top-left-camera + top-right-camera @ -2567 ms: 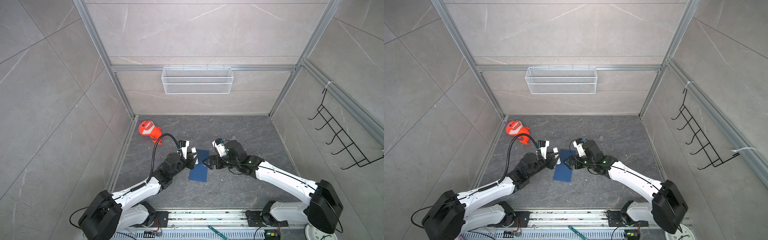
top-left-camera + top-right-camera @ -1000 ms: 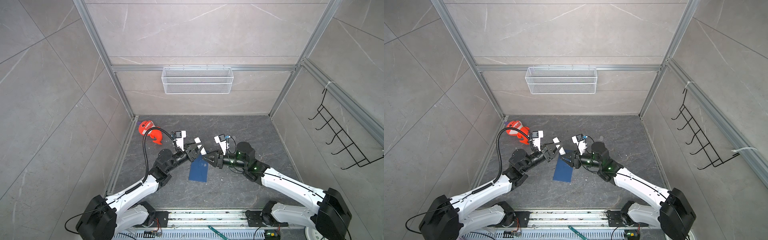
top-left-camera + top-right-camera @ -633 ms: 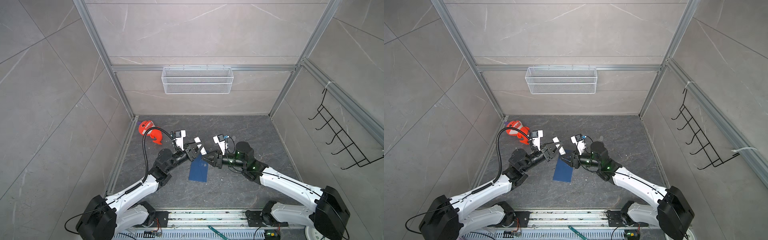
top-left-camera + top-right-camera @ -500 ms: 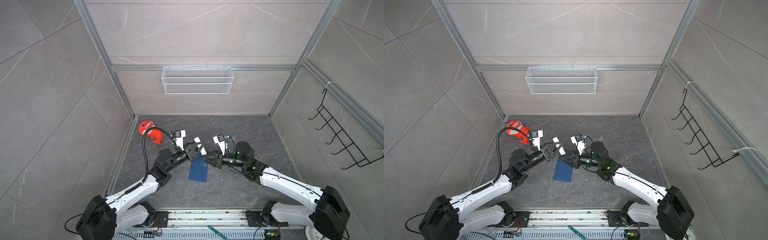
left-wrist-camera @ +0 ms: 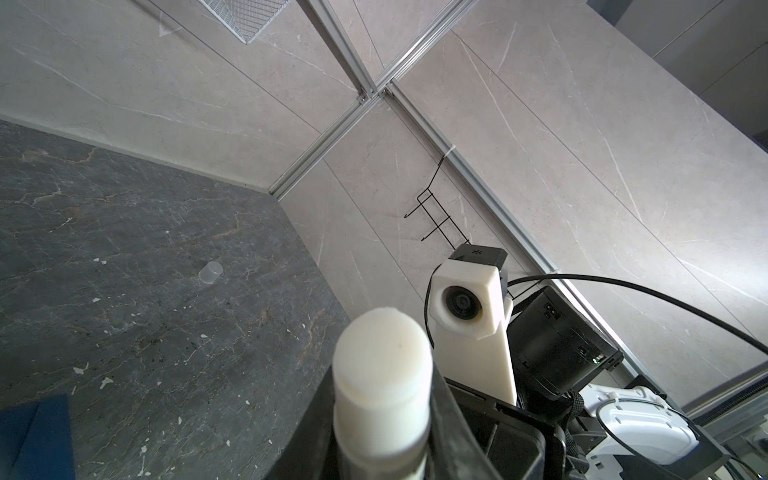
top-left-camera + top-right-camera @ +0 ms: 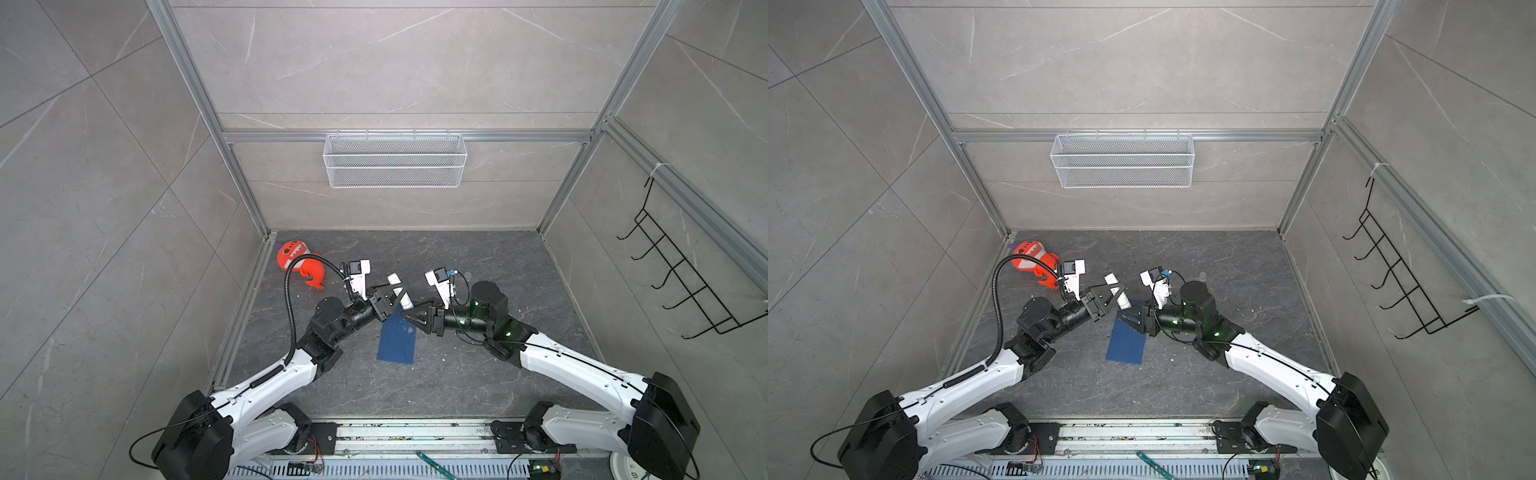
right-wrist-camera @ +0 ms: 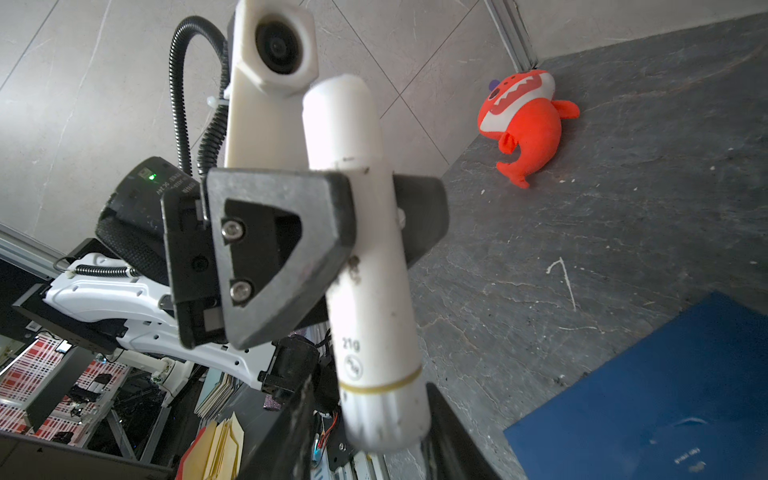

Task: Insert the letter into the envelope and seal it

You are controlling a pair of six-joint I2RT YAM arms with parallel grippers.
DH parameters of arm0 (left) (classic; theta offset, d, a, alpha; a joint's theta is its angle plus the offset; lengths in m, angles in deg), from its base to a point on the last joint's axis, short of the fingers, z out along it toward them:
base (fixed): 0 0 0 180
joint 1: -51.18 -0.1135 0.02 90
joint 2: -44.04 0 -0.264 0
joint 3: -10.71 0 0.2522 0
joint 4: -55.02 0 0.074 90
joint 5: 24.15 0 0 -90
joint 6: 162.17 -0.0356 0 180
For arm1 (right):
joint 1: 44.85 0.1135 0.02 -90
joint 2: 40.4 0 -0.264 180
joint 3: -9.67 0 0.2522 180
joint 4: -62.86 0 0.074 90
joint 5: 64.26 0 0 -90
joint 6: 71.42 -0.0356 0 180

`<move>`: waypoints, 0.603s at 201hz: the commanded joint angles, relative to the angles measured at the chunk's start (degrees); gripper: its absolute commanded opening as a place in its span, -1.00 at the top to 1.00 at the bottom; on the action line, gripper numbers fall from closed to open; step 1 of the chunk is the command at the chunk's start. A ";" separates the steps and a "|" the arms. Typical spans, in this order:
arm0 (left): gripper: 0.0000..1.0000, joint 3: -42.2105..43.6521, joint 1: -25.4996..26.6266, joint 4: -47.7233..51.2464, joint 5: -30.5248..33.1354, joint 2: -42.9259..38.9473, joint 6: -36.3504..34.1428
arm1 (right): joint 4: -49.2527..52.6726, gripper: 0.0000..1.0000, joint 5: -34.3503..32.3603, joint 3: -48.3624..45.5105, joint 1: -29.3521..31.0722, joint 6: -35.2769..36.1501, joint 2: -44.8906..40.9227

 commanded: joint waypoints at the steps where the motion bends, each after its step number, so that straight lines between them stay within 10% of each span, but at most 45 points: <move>1: 1.00 -2.19 -0.18 -1.87 -1.60 -0.78 0.51 | 2.18 0.09 -0.97 2.48 0.16 2.90 -0.23; 121: 1.00 -2.59 -0.15 -1.08 -1.66 -0.50 1.55 | 5.01 0.59 -1.85 4.11 0.12 4.97 0.23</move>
